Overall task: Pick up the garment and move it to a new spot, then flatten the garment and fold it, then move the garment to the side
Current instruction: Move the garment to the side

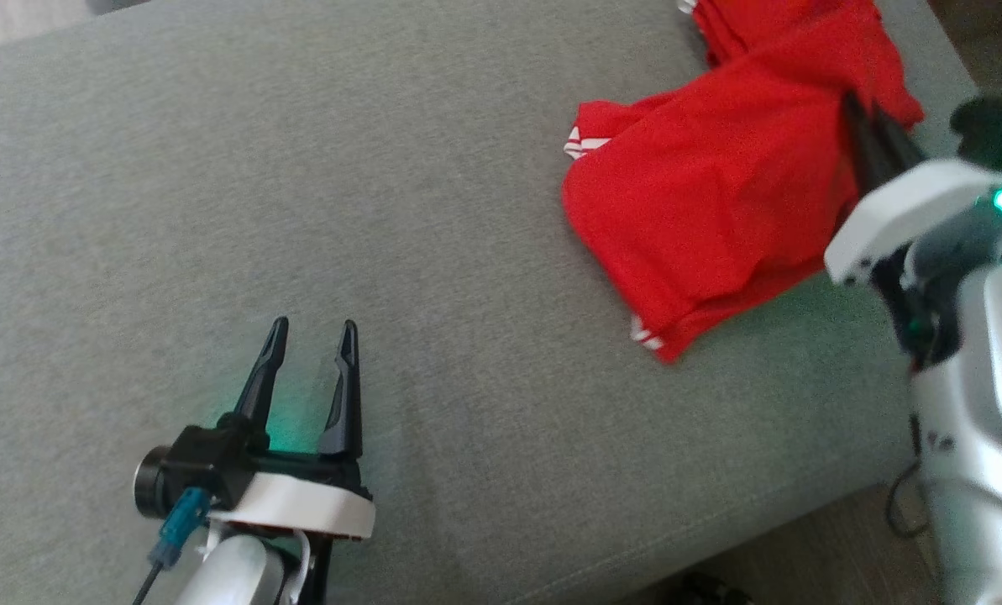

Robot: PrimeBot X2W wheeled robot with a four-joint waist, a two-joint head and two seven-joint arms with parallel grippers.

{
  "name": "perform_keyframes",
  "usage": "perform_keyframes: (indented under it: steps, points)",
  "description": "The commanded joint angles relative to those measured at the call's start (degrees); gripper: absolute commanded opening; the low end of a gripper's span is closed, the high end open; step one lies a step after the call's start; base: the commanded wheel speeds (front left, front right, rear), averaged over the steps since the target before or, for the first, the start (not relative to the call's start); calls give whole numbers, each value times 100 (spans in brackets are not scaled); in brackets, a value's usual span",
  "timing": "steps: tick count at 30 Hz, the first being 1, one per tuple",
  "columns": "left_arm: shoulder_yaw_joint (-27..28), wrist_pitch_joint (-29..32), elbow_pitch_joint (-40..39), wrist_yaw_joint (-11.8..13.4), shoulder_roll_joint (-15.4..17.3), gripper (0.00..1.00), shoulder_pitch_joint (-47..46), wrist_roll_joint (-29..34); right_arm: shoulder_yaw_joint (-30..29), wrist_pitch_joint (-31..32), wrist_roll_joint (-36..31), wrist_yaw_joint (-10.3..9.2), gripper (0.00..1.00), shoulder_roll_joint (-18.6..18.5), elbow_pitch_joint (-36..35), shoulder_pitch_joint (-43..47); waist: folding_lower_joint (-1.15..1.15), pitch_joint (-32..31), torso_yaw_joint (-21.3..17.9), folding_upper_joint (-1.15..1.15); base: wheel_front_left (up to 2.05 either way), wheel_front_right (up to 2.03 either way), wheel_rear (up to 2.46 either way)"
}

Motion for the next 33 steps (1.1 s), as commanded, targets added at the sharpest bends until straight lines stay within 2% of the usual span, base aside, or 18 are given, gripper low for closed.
perform_keyframes:
  steps: [1, 11, 20, 26, 27, 28, 29, 30, 33]
  points:
    - [155, -56, -172, 27, 36, 100, -133, -16, 114, 83, -31, -4, 0, -129, -152, -367, 0, -37, 104, 0, 0, 0, 0]
    - [28, -183, 19, -16, -106, 100, -78, -74, -6, 308, -35, -4, 0, -733, 530, -1403, 0, -200, 627, 0, 0, 0, 0]
    - [-127, -203, 51, -51, -147, 100, -60, -38, -556, 378, -189, -4, 0, -1576, 978, -1627, 0, -154, 1035, 0, 0, 0, 0]
    - [-174, -151, -21, -30, -104, 100, -91, 4, -922, 287, -456, -4, 0, -1925, 1189, -1690, 0, -2, 1185, 0, 0, 0, 0]
    - [-178, -142, -37, -24, -94, 100, -97, 11, -954, 233, -512, -4, 14, -1950, 1234, -1695, 0, 25, 1199, 0, 0, 0, 0]
    - [-181, -131, -53, -18, -82, 100, -101, 17, -883, 157, -514, -4, 36, -1960, 1252, -1690, 0, 56, 1209, 0, 0, 0, 0]
    - [-179, -121, -68, -10, -68, 100, -107, 22, -949, 48, -509, -4, 89, -1962, 1291, -1709, 0, 84, 1210, 0, 0, 0, 0]
    - [-178, -111, -86, -3, -53, 100, -113, 28, -1038, -79, -584, -4, 100, -1977, 1348, -1724, 0, 116, 1210, 0, 0, 0, 0]
    - [-188, -77, -127, 16, -22, 100, -137, 45, -1184, -446, -781, -4, 100, -1910, 1559, -1753, 0, 185, 1205, 0, 0, 0, 0]
